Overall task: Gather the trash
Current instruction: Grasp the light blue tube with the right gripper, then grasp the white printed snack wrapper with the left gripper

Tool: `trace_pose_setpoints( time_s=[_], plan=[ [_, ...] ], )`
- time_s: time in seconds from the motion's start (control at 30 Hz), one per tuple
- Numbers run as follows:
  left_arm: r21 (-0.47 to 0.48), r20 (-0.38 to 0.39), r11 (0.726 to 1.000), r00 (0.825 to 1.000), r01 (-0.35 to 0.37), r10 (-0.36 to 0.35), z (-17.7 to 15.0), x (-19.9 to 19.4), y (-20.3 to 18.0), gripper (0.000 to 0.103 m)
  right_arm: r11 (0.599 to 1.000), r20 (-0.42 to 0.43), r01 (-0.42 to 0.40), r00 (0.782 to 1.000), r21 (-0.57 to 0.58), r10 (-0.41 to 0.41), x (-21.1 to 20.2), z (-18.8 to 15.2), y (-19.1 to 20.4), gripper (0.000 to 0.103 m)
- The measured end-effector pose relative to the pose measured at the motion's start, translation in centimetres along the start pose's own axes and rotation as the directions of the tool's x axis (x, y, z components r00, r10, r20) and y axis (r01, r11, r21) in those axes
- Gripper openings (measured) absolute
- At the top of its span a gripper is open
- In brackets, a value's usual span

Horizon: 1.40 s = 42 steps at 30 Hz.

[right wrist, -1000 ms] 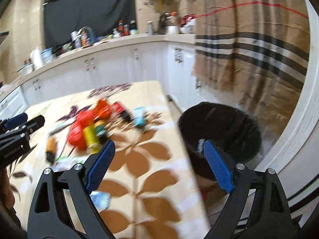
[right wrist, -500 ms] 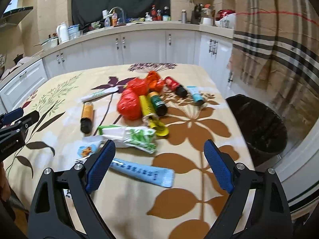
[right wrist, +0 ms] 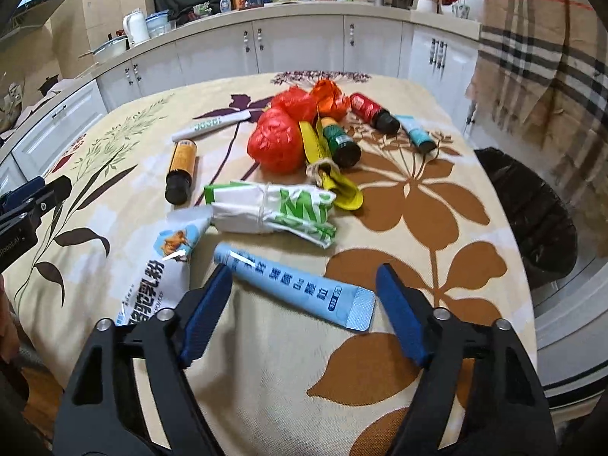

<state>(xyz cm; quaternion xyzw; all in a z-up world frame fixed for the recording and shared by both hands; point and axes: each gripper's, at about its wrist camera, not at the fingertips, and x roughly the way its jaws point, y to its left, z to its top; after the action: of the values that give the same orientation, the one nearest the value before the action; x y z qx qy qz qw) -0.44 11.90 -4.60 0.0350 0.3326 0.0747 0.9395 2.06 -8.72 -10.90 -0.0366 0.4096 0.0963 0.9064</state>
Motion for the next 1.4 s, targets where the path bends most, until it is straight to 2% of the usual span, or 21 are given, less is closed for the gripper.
trace_pose_setpoints(
  time_s=[0.07, 0.13, 0.23, 0.6, 0.77, 0.93, 1.17, 1.4],
  plan=[
    [0.001, -0.003, 1.0, 1.0, -0.007, 0.007, -0.2, 0.0, 0.1, 0.062, 1.0, 0.004, 0.014, 1.0, -0.009, -0.014, 0.0, -0.1, 0.0, 0.065],
    [0.002, -0.006, 1.0, 1.0, -0.014, 0.014, -0.3, 0.0, 0.2, 0.062, 1.0, 0.006, 0.022, 1.0, -0.017, -0.022, -0.1, -0.1, 0.1, 0.05],
    [-0.002, -0.01, 1.0, 1.0, -0.016, 0.016, -0.3, 0.0, 0.3, 0.062, 0.999, 0.01, 0.02, 1.0, -0.027, -0.02, -0.3, -0.2, 0.0, 0.04],
    [0.008, -0.02, 1.0, 1.0, -0.006, 0.007, -0.7, -0.2, -0.8, 0.062, 0.996, 0.019, -0.086, 0.996, -0.038, 0.087, -1.2, -1.2, 0.0, 0.016],
    [0.025, -0.017, 1.0, 1.0, 0.008, -0.008, -0.8, -0.8, -2.1, 0.062, 0.993, 0.03, -0.115, 0.993, -0.02, 0.116, -2.2, -2.0, -0.6, 0.012],
    [0.048, -0.011, 0.998, 0.999, 0.032, -0.032, -0.8, -1.5, -4.0, 0.062, 0.995, 0.065, -0.104, 0.992, 0.0, 0.104, -3.6, -2.5, -1.6, 0.012],
    [0.056, -0.017, 0.993, 0.995, 0.103, -0.103, -0.7, -2.4, -7.1, 0.062, 1.0, 0.131, 0.0, 0.991, 0.018, -0.003, -5.4, -2.9, -4.1, 0.012],
    [0.068, -0.05, 0.978, 0.98, 0.198, -0.195, -1.4, -2.5, -10.7, 0.063, 0.997, 0.164, 0.03, 0.986, 0.068, -0.04, -6.1, -3.0, -6.6, 0.012]
  ],
)
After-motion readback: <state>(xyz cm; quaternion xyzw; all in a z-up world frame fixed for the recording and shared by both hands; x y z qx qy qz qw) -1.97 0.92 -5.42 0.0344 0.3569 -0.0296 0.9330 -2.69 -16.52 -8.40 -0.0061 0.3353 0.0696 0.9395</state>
